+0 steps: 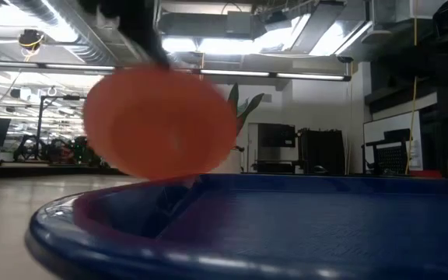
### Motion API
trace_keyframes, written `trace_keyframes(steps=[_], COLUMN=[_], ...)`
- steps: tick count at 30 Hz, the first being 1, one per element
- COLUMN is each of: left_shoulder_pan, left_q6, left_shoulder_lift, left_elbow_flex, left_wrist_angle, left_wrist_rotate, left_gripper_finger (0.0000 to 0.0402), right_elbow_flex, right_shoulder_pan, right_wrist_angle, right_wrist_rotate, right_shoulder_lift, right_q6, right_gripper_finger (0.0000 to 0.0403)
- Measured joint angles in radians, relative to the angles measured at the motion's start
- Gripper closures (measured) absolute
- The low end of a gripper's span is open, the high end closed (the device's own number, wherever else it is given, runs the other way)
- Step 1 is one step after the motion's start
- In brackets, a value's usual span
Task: Pick and place plate/cup/fork/spoon on tray
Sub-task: Put the pink plate in the center of the blue tray
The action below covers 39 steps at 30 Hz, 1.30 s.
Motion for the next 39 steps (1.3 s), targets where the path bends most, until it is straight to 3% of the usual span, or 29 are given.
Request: trace_keyframes(steps=[10, 16, 24, 30, 39], left_shoulder_pan=[-0.104, -0.09, -0.052, -0.029, 0.017], left_q6=[0.198, 0.336, 0.438, 0.441, 0.515], left_shoulder_lift=[0.083, 0.182, 0.192, 0.224, 0.31], left_elbow_flex=[0.135, 0.134, 0.134, 0.134, 0.132], left_wrist_angle=[0.179, 0.358, 0.565, 0.563, 0.705], left_wrist_rotate=[-0.001, 0.159, 0.418, 0.442, 0.667], left_gripper_finger=[0.0401, 0.0401, 0.0401, 0.0401, 0.0401], right_elbow_flex=[0.0, 0.0, 0.0, 0.0, 0.0], right_shoulder_pan=[0.0, 0.0, 0.0, 0.0, 0.0], right_wrist_angle=[0.0, 0.0, 0.0, 0.0, 0.0], right_wrist_rotate=[0.0, 0.0, 0.0, 0.0, 0.0], right_shoulder_lift=[0.0, 0.0, 0.0, 0.0, 0.0], right_q6=[0.0, 0.0, 0.0, 0.0, 0.0], right_gripper_finger=[0.0221, 0.0221, 0.0221, 0.0221, 0.0221])
